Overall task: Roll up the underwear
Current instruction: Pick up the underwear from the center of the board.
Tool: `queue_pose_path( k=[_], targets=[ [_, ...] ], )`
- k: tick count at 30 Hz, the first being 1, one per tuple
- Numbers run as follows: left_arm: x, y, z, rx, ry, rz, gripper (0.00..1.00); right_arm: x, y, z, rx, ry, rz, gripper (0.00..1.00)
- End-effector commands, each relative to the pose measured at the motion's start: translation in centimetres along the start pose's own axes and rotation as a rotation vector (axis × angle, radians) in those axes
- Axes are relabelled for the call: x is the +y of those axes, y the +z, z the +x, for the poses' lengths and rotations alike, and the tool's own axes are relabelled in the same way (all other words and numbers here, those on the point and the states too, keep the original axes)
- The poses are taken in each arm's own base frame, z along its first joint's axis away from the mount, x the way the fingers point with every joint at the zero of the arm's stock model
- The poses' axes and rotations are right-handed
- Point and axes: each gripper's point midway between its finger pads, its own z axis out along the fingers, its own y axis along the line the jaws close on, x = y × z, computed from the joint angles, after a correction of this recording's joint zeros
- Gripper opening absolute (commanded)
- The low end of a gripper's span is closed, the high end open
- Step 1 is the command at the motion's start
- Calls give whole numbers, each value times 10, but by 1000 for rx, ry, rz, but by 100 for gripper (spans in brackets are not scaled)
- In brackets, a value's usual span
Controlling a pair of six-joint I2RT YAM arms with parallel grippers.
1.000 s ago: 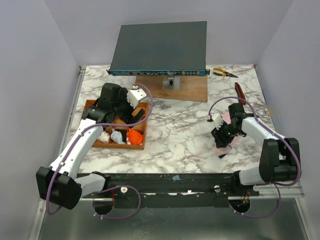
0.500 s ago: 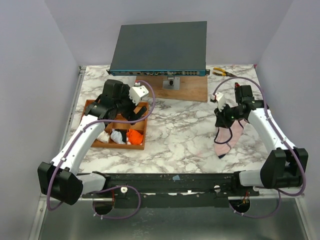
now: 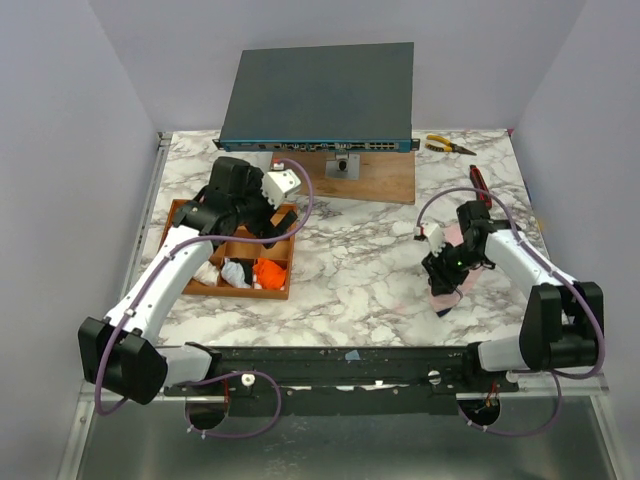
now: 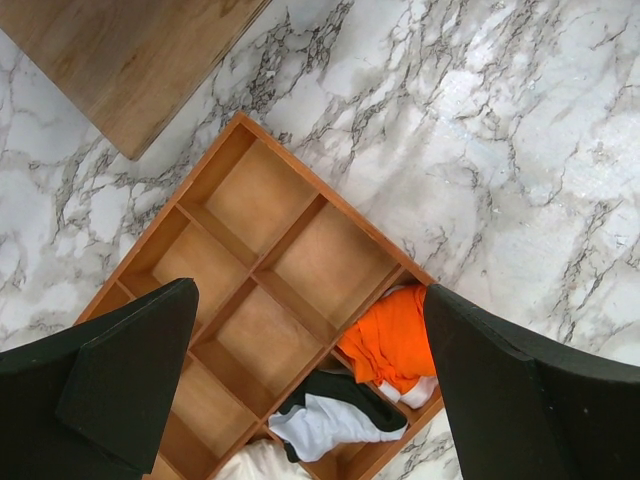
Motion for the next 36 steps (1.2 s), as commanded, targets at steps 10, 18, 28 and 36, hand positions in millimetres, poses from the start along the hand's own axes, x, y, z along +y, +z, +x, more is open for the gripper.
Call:
queue_pose_path(
  k=[10,18,28,36],
  targets=[
    [-5,7,-5,11,-7,29,98,-14,23,24,80,-75,39,51],
    [-5,10,1,34,0,25,99,4,2,17,71,-86,-18,52],
    [1,14,16,89,28,-6,98,37,0,39,69,-172,25,58],
    [6,20,24,128,34,-21,99,34,9,41,138,-198,1,68]
  ],
)
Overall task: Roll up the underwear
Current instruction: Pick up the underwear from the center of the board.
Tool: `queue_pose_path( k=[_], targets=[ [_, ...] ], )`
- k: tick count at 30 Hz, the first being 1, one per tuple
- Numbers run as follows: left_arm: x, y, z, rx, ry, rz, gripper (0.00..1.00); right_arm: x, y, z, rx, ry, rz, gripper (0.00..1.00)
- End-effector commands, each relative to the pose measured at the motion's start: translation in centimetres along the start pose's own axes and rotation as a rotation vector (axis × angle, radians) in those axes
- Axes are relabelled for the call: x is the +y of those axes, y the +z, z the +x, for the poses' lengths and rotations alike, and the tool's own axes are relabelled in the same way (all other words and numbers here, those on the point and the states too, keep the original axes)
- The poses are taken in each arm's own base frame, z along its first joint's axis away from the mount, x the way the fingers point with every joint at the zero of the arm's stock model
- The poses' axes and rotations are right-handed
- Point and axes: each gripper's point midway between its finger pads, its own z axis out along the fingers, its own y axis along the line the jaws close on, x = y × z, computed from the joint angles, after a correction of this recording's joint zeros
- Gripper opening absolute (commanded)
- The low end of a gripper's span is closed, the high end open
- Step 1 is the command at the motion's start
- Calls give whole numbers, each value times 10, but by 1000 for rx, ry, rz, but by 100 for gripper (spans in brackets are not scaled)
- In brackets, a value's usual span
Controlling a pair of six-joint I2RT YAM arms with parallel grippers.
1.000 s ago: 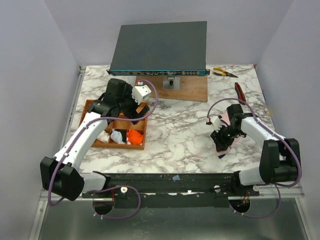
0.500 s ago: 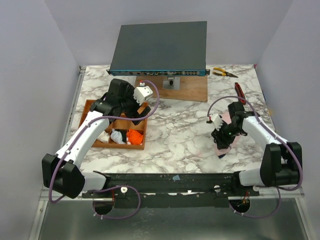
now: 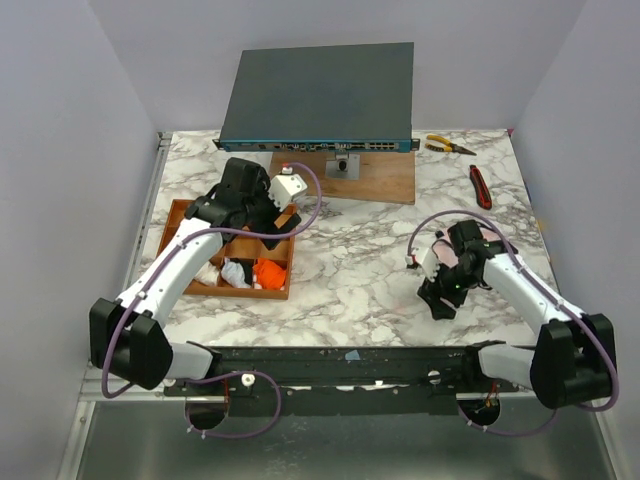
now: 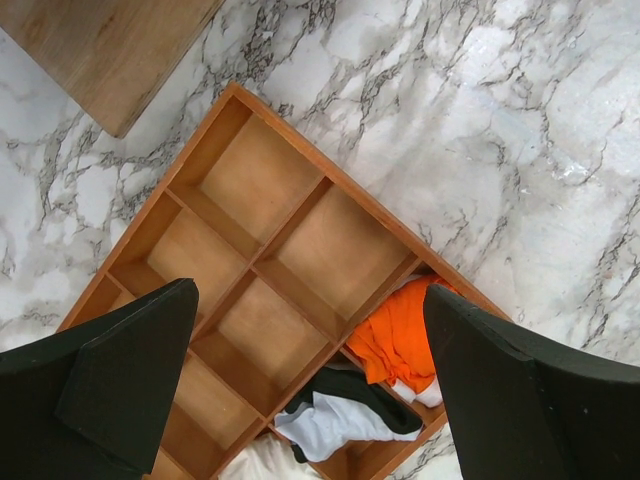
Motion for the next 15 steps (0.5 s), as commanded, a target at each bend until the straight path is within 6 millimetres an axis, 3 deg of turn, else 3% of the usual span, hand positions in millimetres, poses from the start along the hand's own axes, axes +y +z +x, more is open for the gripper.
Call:
queue_pose_path(
  k=[1,7,11,13,15],
  targets=[
    [4,2,7,45,14,-20,98,-4,6,6,83,-28,-17,69],
    [8,3,6,52,9,-30,99,-14,14,15,162,-96,-9,69],
    [8,5,6,58,2,-26,98,-15,26,21,206,-120,-11,62],
    [8,6,7,66,2,-26,98,-15,31,25,220,-138,-1,55],
    [9,8,9,76,3,-27,99,-15,33,25,222,-142,-1,37]
  ],
)
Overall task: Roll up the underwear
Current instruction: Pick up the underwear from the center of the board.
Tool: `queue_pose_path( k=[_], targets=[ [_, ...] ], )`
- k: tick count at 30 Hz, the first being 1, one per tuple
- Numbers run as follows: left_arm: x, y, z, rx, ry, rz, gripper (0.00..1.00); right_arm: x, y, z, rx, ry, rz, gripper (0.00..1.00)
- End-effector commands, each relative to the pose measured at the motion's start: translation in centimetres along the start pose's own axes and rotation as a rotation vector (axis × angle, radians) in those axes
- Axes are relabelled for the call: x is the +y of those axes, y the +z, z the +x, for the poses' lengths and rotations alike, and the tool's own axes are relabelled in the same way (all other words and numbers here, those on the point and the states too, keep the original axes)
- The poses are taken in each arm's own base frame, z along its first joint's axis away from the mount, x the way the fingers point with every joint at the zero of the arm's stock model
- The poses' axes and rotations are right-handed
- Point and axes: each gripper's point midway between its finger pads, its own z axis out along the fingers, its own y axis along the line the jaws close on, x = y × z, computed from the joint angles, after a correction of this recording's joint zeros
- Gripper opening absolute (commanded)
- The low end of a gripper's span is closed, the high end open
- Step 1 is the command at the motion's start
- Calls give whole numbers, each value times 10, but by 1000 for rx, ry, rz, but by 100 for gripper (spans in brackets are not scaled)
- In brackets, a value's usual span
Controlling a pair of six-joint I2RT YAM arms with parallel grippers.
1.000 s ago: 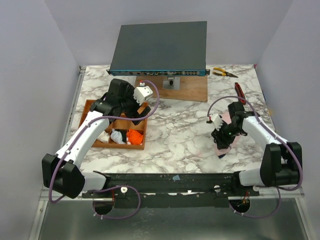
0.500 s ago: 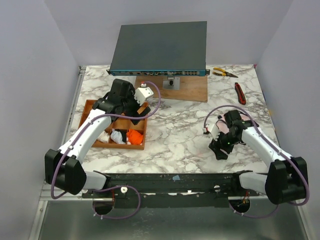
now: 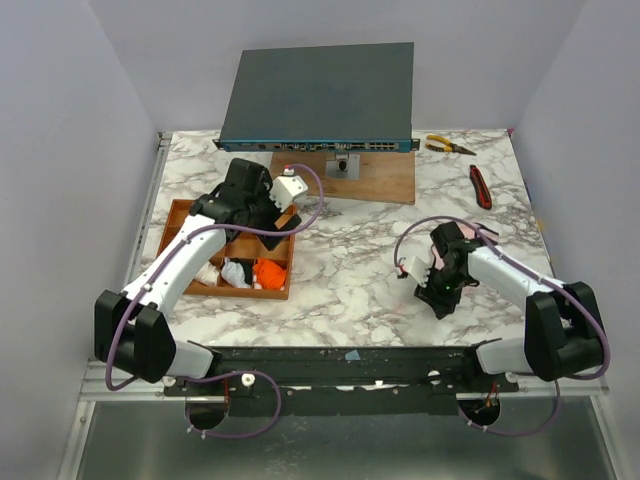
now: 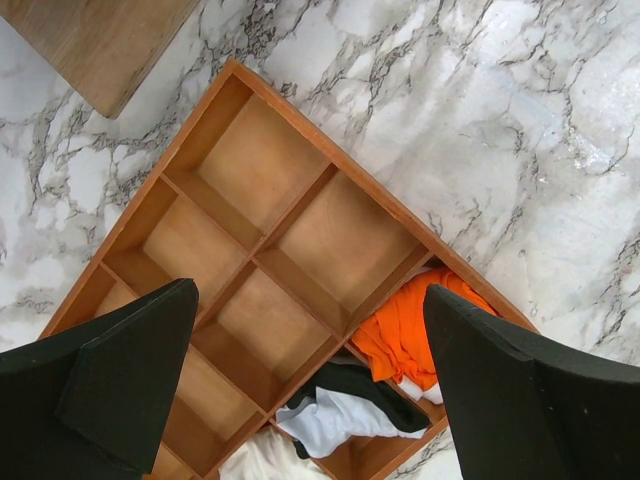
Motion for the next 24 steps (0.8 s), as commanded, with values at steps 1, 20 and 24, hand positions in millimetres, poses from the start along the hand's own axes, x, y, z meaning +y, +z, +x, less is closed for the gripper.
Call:
queue_pose_path(
  k=[1,20,24],
  targets=[
    [6,-1,-2,26,9,-19,98,-6,9,4,26,-33,31,28],
    [-8,-41,-74,-300,-51,94,98,29,-187,-206,-642,-66,-357,1],
    [-17,-55,-92,-363,-54,159,98,27,-225,-226,-727,-101,-312,1]
  ],
)
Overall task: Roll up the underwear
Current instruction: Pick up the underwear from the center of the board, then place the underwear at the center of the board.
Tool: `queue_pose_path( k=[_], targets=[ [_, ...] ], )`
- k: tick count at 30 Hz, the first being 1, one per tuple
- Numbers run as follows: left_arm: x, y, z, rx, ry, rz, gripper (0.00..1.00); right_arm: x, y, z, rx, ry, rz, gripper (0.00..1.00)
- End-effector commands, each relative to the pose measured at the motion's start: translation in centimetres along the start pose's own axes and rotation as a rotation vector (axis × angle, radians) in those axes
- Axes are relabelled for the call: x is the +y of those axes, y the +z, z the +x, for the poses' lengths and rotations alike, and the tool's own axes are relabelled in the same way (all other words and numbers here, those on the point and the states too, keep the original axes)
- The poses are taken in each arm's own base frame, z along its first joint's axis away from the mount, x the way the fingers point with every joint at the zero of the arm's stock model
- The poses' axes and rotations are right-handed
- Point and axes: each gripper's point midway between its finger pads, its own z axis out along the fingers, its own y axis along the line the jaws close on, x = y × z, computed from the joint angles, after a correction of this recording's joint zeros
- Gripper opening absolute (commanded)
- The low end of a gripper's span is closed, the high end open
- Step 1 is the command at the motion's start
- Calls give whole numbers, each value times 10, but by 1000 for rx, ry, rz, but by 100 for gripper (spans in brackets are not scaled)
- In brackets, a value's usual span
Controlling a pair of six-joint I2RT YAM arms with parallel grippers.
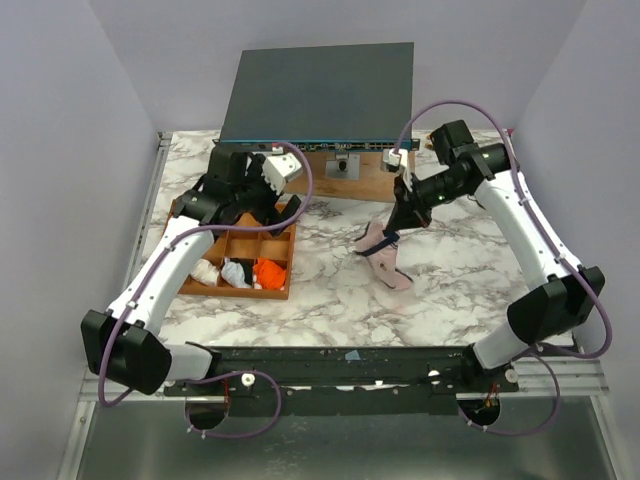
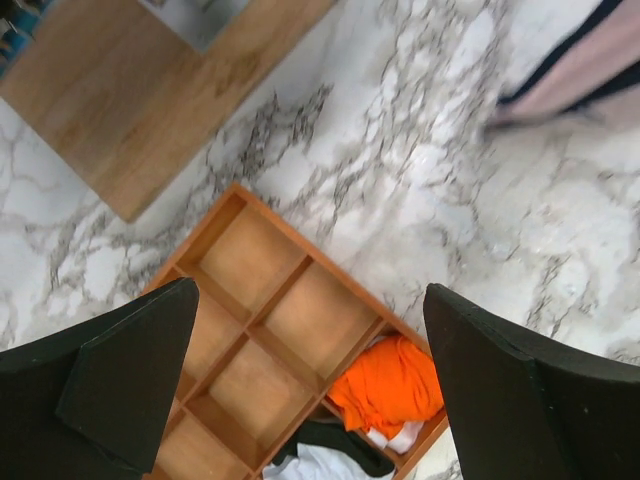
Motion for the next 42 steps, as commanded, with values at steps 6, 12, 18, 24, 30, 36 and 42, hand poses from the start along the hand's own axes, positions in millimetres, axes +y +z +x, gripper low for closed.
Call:
queue_pose_path(
  k=[6,12,18,24,30,36,42],
  targets=[
    [-24,-16,-49,-186,-2,143,98,5,-46,-40,-132,-6,270,1],
    [-38,4,-37,-126,-4,230,99,-26,-18,55,77,148,408,2],
    [-63,28,-25,-89,87,264,98,-50,4,156,248,251,540,17],
    [-99,59,-35,-113,140,354,98,-51,2,153,199,302,549,18],
    [-143,89,-48,-162,200,506,99,-67,-21,138,97,361,670,9],
    [-196,118,-39,-168,259,661,98,-63,-32,134,13,389,722,3],
    [-232,153,-29,-128,242,692,99,-27,-25,139,26,367,588,38]
  ],
)
